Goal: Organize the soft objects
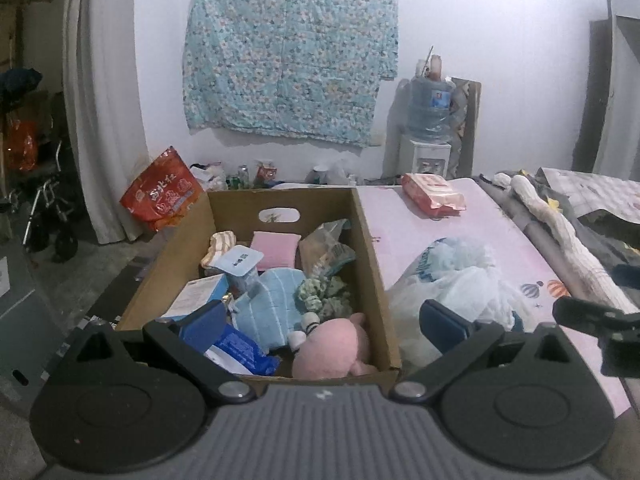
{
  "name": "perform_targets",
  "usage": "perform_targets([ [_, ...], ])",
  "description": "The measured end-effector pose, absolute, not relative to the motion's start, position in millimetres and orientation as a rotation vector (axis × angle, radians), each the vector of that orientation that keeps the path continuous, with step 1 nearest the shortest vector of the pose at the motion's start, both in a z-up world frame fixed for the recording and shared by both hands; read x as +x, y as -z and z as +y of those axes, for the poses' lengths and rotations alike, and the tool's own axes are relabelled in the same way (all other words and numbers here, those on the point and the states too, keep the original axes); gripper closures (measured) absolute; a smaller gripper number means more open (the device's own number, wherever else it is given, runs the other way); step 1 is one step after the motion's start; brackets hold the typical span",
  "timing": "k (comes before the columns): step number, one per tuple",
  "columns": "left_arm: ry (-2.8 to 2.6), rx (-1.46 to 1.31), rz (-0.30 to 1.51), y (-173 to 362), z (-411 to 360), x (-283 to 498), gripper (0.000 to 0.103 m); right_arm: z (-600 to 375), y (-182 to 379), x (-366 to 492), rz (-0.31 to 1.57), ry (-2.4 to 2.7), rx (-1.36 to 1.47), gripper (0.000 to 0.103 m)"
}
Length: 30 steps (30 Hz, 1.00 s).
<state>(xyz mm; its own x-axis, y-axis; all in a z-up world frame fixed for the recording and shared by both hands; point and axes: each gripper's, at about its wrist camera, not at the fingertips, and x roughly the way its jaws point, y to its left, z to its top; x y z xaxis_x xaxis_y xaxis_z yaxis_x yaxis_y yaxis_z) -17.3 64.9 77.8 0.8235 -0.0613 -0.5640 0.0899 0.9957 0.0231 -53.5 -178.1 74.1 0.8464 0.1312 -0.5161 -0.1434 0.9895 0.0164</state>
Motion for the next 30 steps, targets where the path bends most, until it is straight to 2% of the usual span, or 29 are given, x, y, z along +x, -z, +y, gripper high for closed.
perform_targets([
  [7, 0.117, 0.027, 0.61, -77.1, 54.2, -21.2, 0.0, -172.9, -74.3, -73.6, 0.561, -0.133, -0.046, 0.001],
  [15, 0.083, 0.005, 0.655, -74.0, 59.1, -20.0, 0.0, -165.2, -61.3, -72.7, 0.615, -0.16, 0.062, 0.001],
  [30, -0.045, 0.035, 0.748, -54.3, 83.3, -1.9, 0.0, -141.2, -36.3, -22.2, 0.715, -0.155, 0.103, 0.001],
])
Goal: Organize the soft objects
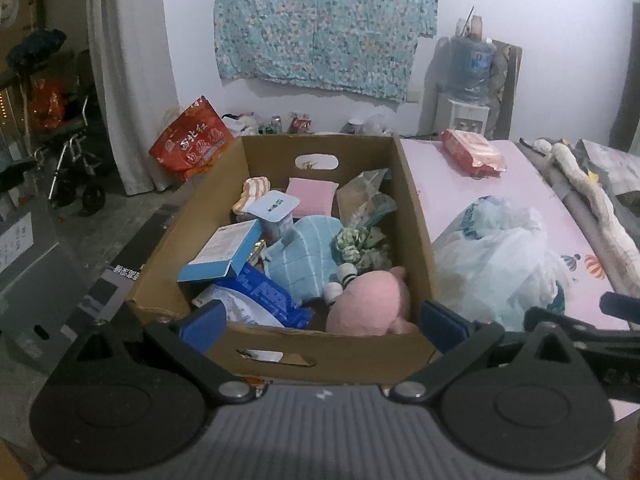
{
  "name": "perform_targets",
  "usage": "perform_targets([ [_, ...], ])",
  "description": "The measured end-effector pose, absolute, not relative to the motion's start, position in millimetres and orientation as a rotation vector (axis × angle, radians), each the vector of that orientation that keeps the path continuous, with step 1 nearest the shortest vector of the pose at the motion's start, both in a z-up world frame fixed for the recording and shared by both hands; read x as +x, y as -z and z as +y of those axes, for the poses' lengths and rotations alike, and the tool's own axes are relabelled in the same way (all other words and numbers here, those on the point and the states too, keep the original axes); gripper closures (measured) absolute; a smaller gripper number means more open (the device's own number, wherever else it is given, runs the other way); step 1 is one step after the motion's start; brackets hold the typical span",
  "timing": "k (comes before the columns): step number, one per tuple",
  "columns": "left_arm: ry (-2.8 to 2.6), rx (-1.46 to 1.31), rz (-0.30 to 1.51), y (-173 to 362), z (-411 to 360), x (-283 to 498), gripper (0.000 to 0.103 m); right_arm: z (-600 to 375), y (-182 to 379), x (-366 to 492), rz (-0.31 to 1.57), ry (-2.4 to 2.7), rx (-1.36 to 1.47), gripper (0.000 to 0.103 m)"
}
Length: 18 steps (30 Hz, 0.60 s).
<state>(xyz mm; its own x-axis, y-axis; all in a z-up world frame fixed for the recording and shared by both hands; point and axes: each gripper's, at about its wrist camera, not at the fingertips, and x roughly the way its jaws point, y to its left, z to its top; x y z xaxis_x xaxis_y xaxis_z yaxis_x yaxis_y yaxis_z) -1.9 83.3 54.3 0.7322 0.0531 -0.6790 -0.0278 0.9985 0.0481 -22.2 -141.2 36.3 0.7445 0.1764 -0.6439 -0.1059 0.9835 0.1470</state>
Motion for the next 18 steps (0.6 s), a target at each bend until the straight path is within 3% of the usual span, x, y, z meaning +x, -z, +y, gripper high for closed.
perform_targets([
  [18, -0.056, 0.082, 0.822, -31.9, 78.7, 17.4, 0.0, -130.8, -17.1, 7.5, 0.801, -0.161, 0.104, 0.001],
])
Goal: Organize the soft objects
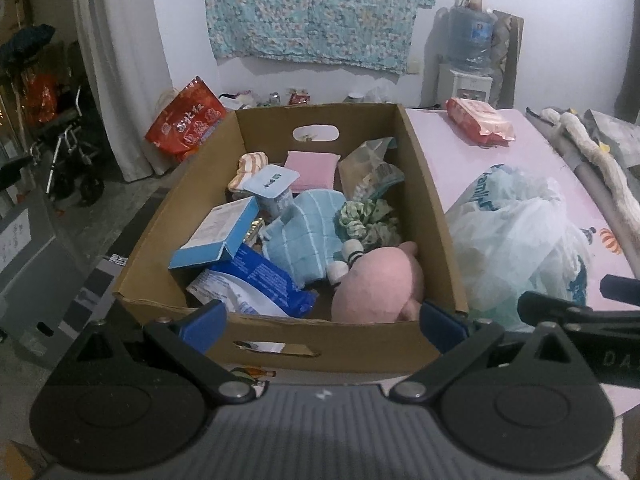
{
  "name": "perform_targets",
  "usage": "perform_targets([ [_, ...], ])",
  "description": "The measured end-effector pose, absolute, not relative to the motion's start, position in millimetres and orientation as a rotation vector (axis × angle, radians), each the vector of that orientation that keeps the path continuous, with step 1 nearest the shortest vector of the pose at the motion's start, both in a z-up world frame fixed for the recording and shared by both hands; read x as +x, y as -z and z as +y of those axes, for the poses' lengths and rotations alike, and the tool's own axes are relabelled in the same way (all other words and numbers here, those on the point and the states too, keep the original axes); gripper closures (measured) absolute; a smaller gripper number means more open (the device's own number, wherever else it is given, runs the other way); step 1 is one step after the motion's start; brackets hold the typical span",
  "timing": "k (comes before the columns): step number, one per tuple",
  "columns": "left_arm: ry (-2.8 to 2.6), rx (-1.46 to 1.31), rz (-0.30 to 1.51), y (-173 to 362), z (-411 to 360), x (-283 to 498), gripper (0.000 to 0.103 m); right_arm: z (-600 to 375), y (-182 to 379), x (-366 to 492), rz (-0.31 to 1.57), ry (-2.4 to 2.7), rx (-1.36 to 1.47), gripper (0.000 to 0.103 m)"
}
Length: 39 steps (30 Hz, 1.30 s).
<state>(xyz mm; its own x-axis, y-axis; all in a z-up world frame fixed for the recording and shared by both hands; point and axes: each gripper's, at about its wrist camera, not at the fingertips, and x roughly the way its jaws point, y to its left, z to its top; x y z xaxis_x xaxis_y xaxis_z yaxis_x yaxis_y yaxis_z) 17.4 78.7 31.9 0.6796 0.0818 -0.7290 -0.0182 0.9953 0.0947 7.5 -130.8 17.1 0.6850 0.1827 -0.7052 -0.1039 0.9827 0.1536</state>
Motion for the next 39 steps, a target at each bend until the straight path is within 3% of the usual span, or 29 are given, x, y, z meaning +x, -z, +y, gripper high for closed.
perform_targets([
  [39, -0.106, 0.083, 0.855, -27.3, 83.1, 16.7, 0.0, -120.9, -8.3, 14.9, 0.838, -0.167, 0.099, 0.001],
])
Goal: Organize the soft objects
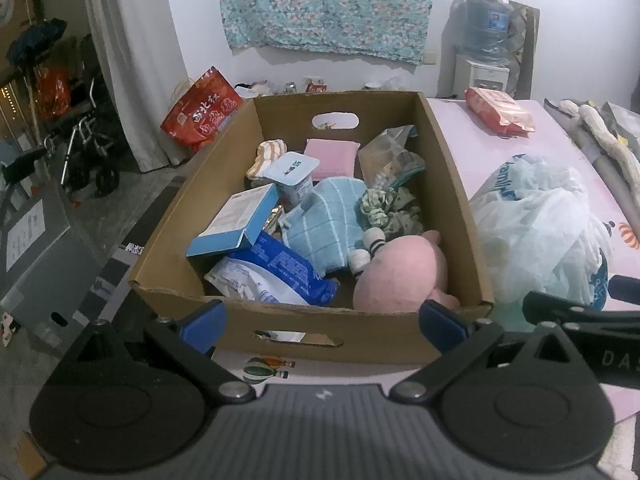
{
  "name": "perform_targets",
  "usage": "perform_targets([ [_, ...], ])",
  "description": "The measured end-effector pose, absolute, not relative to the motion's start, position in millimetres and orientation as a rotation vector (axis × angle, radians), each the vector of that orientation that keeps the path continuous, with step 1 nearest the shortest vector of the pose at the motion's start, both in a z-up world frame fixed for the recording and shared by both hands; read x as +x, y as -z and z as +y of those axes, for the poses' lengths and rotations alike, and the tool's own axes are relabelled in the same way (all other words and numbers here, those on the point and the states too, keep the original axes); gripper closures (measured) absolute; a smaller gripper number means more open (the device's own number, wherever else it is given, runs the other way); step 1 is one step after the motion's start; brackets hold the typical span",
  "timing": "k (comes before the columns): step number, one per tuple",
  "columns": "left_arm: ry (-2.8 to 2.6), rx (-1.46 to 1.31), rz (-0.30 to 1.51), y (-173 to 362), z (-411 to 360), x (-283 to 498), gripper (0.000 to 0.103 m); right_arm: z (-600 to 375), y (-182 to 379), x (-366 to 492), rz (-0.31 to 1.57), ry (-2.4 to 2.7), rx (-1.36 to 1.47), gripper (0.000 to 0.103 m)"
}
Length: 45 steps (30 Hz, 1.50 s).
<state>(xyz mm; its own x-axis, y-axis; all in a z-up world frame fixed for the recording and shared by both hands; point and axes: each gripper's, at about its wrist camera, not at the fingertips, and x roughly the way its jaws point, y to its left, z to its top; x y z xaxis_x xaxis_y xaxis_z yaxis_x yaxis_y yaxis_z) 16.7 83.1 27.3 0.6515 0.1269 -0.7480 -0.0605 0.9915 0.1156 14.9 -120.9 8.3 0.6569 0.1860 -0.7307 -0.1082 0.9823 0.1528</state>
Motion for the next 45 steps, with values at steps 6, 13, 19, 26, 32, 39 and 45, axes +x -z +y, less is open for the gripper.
perform_targets([
  [6, -0.111, 0.076, 0.866, -24.8, 82.7, 15.4, 0.0, -118.3, -7.8, 13.2, 0.841, -0.166, 0.095, 0.001],
  [13, -0.114, 0.069, 0.883, -20.9, 81.5, 14.3, 0.0, -117.7, -4.9, 13.0, 0.859, -0.164, 0.091, 0.001],
  [19, -0.113, 0.055, 0.902, -17.2, 82.4, 15.4, 0.001, -117.3, -2.2, 13.6, 0.873, -0.164, 0.085, 0.001],
  [26, -0.114, 0.049, 0.909, -16.2, 83.3, 16.1, 0.001, -116.9, -0.1, 15.7, 0.884, -0.163, 0.085, 0.001],
  [32, -0.113, 0.045, 0.916, -13.3, 83.9, 16.4, 0.001, -116.0, 1.1, 16.5, 0.886, -0.16, 0.078, 0.001],
  [39, -0.115, 0.044, 0.925, -9.5, 85.8, 18.1, 0.001, -113.6, 4.2, 17.3, 0.898, -0.16, 0.069, 0.001],
  [45, -0.115, 0.044, 0.924, -9.6, 86.2, 18.2, 0.001, -112.5, 4.2, 17.9, 0.9, -0.162, 0.066, 0.001],
])
